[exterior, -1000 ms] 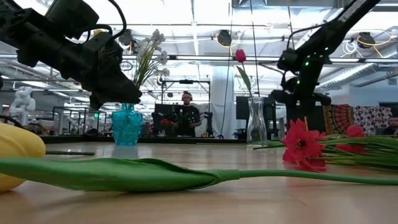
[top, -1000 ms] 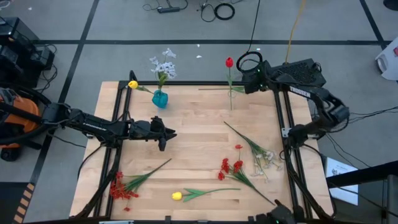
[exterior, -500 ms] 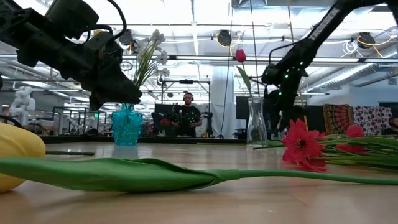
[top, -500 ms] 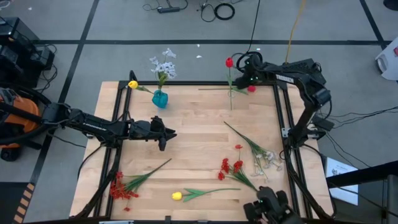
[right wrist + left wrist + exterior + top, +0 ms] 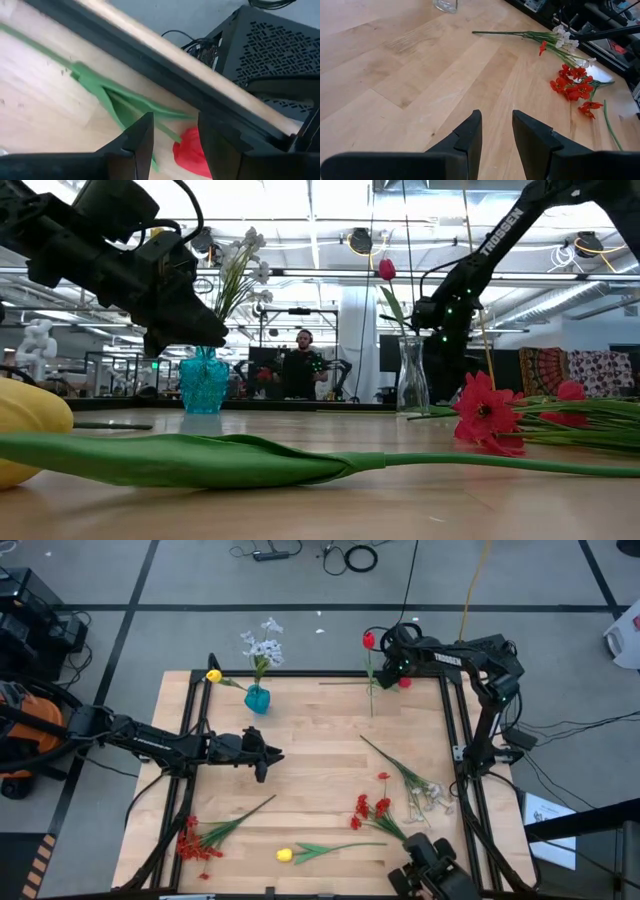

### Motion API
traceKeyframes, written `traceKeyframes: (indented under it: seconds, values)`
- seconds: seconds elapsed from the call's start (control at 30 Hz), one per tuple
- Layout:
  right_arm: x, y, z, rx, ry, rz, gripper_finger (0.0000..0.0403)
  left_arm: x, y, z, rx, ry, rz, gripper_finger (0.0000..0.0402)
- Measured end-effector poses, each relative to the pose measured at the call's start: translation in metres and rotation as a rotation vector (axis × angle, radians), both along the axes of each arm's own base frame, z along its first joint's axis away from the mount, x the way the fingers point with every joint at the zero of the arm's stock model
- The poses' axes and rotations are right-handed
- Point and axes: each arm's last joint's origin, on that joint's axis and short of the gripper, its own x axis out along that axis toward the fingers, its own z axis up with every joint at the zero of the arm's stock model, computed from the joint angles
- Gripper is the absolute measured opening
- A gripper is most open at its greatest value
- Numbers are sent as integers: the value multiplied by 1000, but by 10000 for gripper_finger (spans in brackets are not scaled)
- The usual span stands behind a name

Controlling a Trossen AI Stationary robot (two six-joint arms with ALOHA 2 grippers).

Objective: Sort flowers into vase by color
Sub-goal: Put the red flower into the transparent vase

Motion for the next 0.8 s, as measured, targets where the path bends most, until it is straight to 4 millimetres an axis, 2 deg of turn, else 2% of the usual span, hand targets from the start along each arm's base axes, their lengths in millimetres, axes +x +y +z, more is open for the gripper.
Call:
traceKeyframes:
  seconds: [0.33,0.8]
  values:
    - [1,-1,-17,37,56,73,146,0,0,0,0,0,0,114]
    - [-4,6,-21,120,131,151,146,0,0,-1,1,9,0,114]
